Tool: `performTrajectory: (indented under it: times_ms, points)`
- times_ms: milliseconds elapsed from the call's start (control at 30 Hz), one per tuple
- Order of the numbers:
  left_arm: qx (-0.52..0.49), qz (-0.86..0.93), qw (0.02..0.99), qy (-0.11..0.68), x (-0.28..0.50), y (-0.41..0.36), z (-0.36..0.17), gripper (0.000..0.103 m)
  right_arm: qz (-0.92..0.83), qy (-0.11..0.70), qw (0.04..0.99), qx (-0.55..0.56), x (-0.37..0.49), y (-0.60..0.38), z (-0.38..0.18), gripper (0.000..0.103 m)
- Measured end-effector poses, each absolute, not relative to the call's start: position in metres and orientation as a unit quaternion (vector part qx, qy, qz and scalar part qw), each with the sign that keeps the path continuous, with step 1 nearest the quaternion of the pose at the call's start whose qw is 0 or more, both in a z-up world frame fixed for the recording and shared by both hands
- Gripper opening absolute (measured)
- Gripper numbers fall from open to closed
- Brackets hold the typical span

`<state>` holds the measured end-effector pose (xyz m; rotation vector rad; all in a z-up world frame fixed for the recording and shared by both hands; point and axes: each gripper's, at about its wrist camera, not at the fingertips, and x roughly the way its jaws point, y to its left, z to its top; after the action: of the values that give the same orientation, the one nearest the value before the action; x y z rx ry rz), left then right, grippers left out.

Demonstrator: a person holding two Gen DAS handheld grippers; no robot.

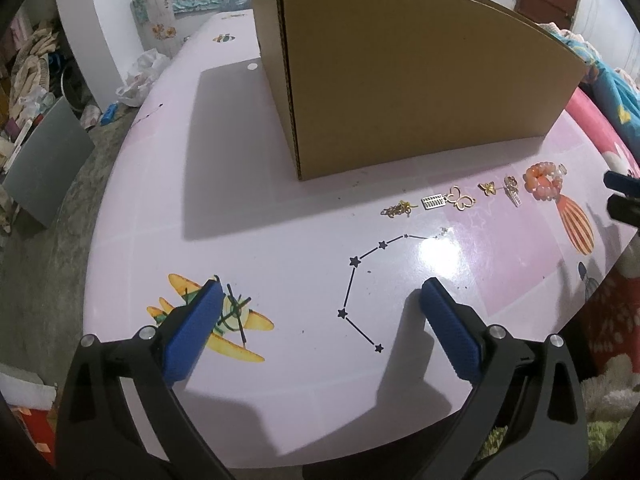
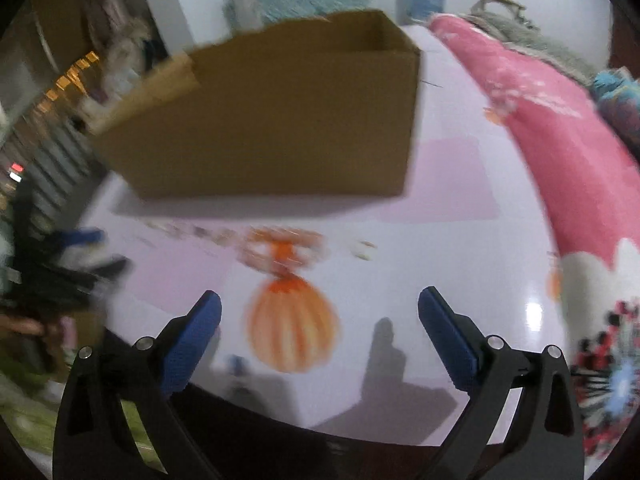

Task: Organize jewelry

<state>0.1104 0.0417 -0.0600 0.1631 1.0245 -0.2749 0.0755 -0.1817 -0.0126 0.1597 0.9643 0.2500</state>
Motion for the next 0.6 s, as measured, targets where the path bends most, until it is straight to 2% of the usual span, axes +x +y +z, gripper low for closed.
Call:
performTrajectory:
  times_ms: [167,300,333,367,433,500,600]
  points:
    - [0.082,-0.130,0.865,0.477,0.111,0.038,-0.056,0.093,0.162,0.449,0.874,0.087,0.078,-0.154,-0.012,0.077]
    - [0.058,-0.154,0.877,0.451,0.113,0.032,-0.043,0.075,0.189,0.453,0.867,0.087,0.088,-0.135,-0.019,0.064]
    - [0.055,-0.157,0.878,0.448,0.115,0.031,-0.041,0.073,0.192,0.454,0.866,0.082,0.089,-0.131,-0.019,0.060]
    - [0.051,-0.163,0.878,0.446,0.117,0.029,-0.040,0.065,0.197,0.454,0.866,0.075,0.091,-0.125,-0.020,0.057]
    - [0.049,-0.171,0.876,0.448,0.122,0.026,-0.039,0.059,0.200,0.455,0.866,0.062,0.094,-0.118,-0.021,0.051]
    - [0.051,-0.183,0.871,0.453,0.126,0.021,-0.041,0.048,0.204,0.458,0.864,0.053,0.096,-0.113,-0.023,0.044]
    - [0.061,-0.202,0.863,0.460,0.129,0.014,-0.044,0.041,0.208,0.464,0.859,0.051,0.099,-0.111,-0.027,0.039]
